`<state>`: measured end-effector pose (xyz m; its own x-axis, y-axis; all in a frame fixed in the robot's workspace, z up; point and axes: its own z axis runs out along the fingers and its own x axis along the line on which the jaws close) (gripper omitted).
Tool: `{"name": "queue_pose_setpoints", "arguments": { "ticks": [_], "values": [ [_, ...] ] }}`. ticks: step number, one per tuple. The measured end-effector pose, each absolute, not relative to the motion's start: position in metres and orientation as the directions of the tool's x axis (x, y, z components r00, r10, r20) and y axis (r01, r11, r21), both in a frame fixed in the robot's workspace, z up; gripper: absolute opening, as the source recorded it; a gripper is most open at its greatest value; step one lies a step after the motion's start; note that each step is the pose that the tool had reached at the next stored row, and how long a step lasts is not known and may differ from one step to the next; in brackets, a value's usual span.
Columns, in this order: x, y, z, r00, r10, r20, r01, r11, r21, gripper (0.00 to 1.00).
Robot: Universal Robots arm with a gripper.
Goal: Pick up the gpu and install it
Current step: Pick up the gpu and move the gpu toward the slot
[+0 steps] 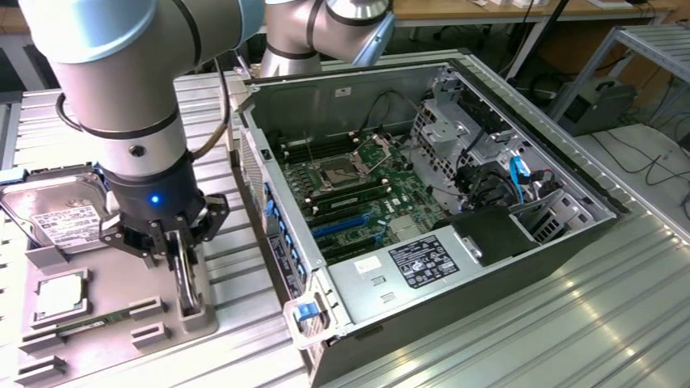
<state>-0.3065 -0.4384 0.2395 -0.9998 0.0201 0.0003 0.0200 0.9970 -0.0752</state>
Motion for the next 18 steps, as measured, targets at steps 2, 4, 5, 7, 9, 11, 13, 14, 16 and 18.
{"name": "queue_pose_setpoints", "arguments": {
  "ticks": [2, 4, 5, 7, 9, 11, 13, 14, 16, 18],
  "values": [
    [-0.306, -0.438, 0.243, -1.000, 0.020, 0.000, 0.020, 0.997, -0.075, 0.28],
    [-0.306, -0.438, 0.248, -1.000, 0.020, 0.000, 0.020, 0.997, -0.074, 0.28],
    [-0.306, -0.438, 0.251, -1.000, 0.020, 0.000, 0.020, 0.997, -0.074, 0.28],
    [-0.306, -0.438, 0.256, -1.000, 0.020, 0.000, 0.020, 0.997, -0.074, 0.28],
    [-0.307, -0.438, 0.261, -1.000, 0.020, 0.000, 0.020, 0.997, -0.074, 0.28],
    [-0.306, -0.438, 0.267, -1.000, 0.020, 0.000, 0.020, 0.997, -0.074, 0.28],
    [-0.306, -0.438, 0.272, -1.000, 0.020, 0.000, 0.020, 0.997, -0.074, 0.28],
    [-0.306, -0.438, 0.276, -1.000, 0.020, 0.000, 0.020, 0.997, -0.074, 0.28],
    [-0.307, -0.438, 0.282, -1.000, 0.020, 0.000, 0.020, 0.997, -0.074, 0.28],
    [-0.306, -0.438, 0.287, -1.000, 0.020, 0.000, 0.020, 0.997, -0.074, 0.28]
  ]
}}
